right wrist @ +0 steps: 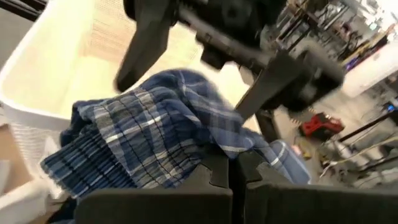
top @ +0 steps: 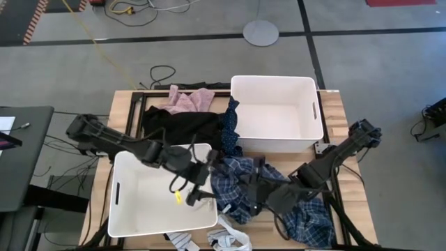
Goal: Sort clothes
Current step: Put the blue pajamas into the top laundry bin
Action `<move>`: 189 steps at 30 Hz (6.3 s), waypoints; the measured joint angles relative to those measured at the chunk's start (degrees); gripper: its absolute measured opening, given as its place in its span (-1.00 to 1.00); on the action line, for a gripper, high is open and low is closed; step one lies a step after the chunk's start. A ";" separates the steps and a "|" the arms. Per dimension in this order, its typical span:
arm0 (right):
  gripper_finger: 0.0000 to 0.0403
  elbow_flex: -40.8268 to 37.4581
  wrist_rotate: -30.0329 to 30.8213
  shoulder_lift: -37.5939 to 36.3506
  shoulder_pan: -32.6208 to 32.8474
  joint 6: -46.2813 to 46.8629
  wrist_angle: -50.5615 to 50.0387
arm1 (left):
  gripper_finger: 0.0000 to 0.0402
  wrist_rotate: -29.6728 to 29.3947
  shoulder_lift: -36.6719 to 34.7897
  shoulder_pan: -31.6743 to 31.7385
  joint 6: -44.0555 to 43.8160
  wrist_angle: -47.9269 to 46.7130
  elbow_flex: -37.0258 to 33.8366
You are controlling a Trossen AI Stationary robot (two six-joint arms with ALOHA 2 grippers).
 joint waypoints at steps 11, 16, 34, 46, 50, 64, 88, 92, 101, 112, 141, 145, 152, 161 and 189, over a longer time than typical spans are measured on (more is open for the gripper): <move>-1.00 2.10 -0.05 -0.02 -1.86 -8.66 3.59 | 0.51 5.71 4.17 3.04 2.55 6.67 0.15; -0.98 2.95 -0.14 -0.11 -1.59 -8.70 2.78 | -0.11 5.55 4.19 3.00 5.63 8.66 0.15; -0.25 10.57 20.03 -0.13 11.62 -4.34 -8.09 | -0.92 4.36 4.32 3.19 12.37 5.61 5.77; 0.21 13.03 20.45 -0.03 19.84 32.41 -35.11 | -0.92 -1.46 4.26 3.19 19.21 -8.09 23.14; 0.21 13.03 15.28 1.56 19.72 53.17 -50.71 | -0.92 -4.01 4.26 3.19 20.27 -13.68 29.57; 0.21 7.79 10.42 13.92 15.04 81.58 -65.28 | -0.92 -5.74 4.22 3.19 20.17 -18.67 39.00; -0.05 -9.18 21.26 14.64 -4.53 60.83 -24.38 | -0.92 -6.73 4.24 1.99 18.01 -19.73 39.17; -0.72 -9.27 21.41 14.64 -6.98 53.21 -19.91 | -0.92 -6.73 4.24 0.93 18.01 -19.95 39.17; -0.98 -9.29 28.97 10.53 -6.15 48.52 -18.83 | -0.92 -8.58 2.41 -1.49 17.81 -24.51 39.17; -0.99 -9.29 41.93 -6.97 -0.11 22.40 -4.18 | -0.92 -11.18 0.32 -2.29 17.37 -31.44 39.23; -0.97 -9.22 42.00 -25.24 -22.96 -21.16 23.00 | -0.90 -12.82 7.68 14.70 20.81 -24.89 39.16; -0.85 -9.22 41.91 -25.16 -25.03 -19.36 16.27 | -0.90 -10.53 7.89 19.32 18.69 -25.17 39.15; -0.41 -9.22 41.81 -25.16 -24.57 -5.31 0.82 | -0.90 -4.45 8.13 27.02 15.44 -24.93 39.15; 0.04 -9.22 30.17 -25.22 -19.20 23.94 -22.11 | -0.90 2.61 10.19 34.57 11.32 -23.95 39.17; 0.08 -12.09 11.29 -15.37 8.32 54.35 -42.01 | 0.00 12.20 23.28 41.58 5.57 -13.10 39.12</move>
